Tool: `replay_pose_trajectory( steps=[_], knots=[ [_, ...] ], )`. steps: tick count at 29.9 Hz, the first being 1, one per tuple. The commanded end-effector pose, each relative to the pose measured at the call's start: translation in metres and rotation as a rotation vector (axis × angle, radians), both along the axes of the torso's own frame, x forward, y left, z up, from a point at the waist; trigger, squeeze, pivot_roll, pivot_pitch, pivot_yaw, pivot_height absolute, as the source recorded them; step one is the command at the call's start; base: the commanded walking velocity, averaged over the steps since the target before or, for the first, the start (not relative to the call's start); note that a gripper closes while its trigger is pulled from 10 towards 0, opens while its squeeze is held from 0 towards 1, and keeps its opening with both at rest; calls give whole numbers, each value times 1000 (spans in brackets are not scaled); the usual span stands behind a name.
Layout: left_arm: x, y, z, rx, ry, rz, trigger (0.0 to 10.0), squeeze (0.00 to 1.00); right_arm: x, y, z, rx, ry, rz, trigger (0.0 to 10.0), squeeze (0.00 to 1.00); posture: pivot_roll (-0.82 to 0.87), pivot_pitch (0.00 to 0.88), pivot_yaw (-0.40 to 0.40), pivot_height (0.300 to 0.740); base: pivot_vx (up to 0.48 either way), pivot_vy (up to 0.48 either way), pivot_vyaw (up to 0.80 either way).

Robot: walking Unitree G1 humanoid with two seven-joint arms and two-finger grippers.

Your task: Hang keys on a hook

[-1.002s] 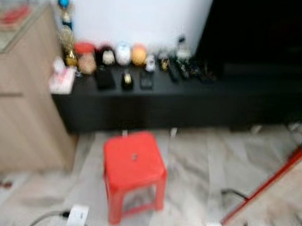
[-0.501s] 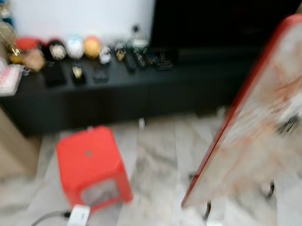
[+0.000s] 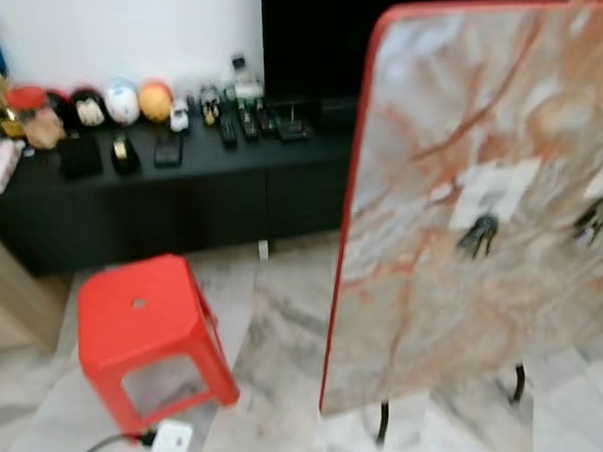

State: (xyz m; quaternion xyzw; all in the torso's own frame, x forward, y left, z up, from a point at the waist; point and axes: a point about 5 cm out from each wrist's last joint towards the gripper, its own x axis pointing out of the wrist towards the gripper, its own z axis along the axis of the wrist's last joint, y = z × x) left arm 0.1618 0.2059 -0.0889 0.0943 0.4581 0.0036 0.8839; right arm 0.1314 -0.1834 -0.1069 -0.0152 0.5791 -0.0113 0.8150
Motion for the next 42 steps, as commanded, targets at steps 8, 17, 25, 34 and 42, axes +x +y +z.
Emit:
replay_pose_trajectory(
  steps=[8, 17, 25, 34, 42],
  knots=[
    [-13, 4, -5, 2, 59, 19, 10000, 0, -3, 4, -1, -16, 12, 68, 10000, 0, -82, 37, -45, 740, 0, -323, 0],
    [-12, 3, -5, 8, 66, 17, 10000, 0, -6, 3, -2, -44, 24, 119, 10000, 0, -92, 19, -36, 740, 0, -317, 497],
    [-12, 2, -6, 23, 75, -23, 10000, 0, -7, 3, -2, -64, 29, 167, 10000, 0, -95, 0, -29, 740, 0, -315, 0],
    [-17, 5, -7, 28, 94, -23, 10000, 0, -6, 3, -2, -71, 30, 191, 10000, 0, -94, 0, -27, 740, 0, -316, 0],
    [-21, 9, -8, 34, 106, -22, 10000, 0, -6, 4, -2, -73, 31, 204, 10000, 0, -94, 0, -22, 740, 0, -352, 0]
  ],
)
